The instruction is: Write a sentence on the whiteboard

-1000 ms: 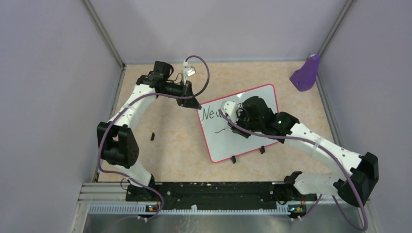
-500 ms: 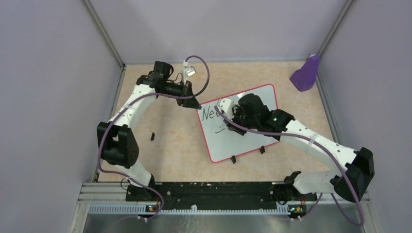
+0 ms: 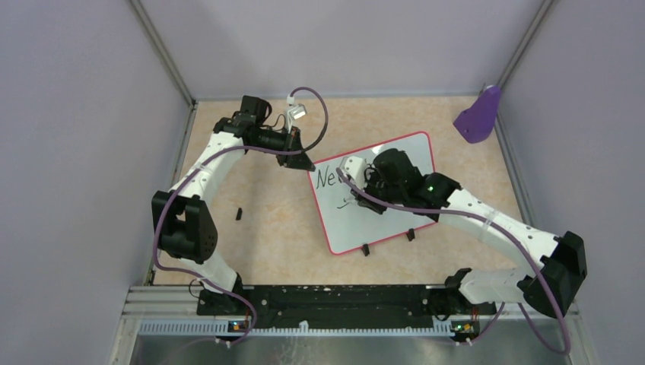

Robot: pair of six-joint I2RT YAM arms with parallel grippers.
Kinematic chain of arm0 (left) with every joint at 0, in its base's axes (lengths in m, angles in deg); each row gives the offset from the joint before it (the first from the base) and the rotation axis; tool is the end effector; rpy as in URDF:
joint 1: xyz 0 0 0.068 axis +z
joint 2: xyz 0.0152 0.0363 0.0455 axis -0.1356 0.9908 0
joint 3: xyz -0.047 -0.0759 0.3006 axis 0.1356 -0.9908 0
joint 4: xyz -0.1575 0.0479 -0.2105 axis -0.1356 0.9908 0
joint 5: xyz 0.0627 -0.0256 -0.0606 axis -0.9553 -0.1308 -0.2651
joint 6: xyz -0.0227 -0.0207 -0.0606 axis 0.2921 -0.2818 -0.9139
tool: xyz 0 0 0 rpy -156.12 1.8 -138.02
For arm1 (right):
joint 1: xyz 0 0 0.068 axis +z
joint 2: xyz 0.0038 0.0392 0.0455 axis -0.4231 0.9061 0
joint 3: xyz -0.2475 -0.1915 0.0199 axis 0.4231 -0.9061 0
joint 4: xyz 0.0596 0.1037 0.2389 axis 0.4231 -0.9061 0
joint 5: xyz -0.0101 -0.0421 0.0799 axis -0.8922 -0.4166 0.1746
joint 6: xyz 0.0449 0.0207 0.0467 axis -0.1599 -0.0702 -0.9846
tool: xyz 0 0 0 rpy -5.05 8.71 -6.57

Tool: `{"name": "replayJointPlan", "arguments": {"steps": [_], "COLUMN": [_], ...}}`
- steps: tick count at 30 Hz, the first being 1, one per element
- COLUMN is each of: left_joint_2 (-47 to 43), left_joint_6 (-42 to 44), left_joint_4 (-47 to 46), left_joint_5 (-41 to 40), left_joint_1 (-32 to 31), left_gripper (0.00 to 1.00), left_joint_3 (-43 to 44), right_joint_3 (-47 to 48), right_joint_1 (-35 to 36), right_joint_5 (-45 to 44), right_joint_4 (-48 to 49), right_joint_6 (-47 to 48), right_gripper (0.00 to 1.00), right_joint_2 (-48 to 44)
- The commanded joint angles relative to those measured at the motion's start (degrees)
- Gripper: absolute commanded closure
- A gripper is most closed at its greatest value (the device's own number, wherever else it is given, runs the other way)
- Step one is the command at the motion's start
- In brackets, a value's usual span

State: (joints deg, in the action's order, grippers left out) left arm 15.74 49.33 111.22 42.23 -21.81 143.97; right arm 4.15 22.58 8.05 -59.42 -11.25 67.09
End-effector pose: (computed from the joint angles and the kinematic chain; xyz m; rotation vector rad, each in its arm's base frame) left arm 0.3364 -0.1331 0.3461 0.9068 2.1181 -1.3389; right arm 0.1775 0.2054 0.3376 -1.3570 1.9023 0.4011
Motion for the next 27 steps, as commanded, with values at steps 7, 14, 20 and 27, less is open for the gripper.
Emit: {"name": "replayJointPlan", "arguments": {"steps": [7, 14, 20, 27], "left_joint_2": [0.25, 0.31, 0.4, 0.42], "left_joint_6": [1.13, 1.16, 1.07, 1.07], "left_joint_4": [1.48, 1.46, 1.37, 1.4], "left_joint_5": [-1.07, -1.05, -1.05, -0.96], "left_joint_1": [-1.36, -1.36, -1.35, -1.34], "left_gripper": [1.0, 1.0, 1.0, 1.0], "left_joint_3": [-0.56, -0.55, -0.56, -0.48], "right_joint_3": [-4.05, -4.68, -4.45, -3.16], "right_joint_1": [0.64, 0.64, -0.1, -1.21], "right_joint_5": [1.07, 0.68, -1.34, -1.82], "right_joint_4": [-0.49, -1.7, -2.66, -3.36], "right_joint_6": [0.96, 1.41, 1.64, 1.94], "right_gripper": [1.0, 1.0, 1.0, 1.0], "right_joint_2": [-1.8, -2.78, -3.88, -4.35]}}
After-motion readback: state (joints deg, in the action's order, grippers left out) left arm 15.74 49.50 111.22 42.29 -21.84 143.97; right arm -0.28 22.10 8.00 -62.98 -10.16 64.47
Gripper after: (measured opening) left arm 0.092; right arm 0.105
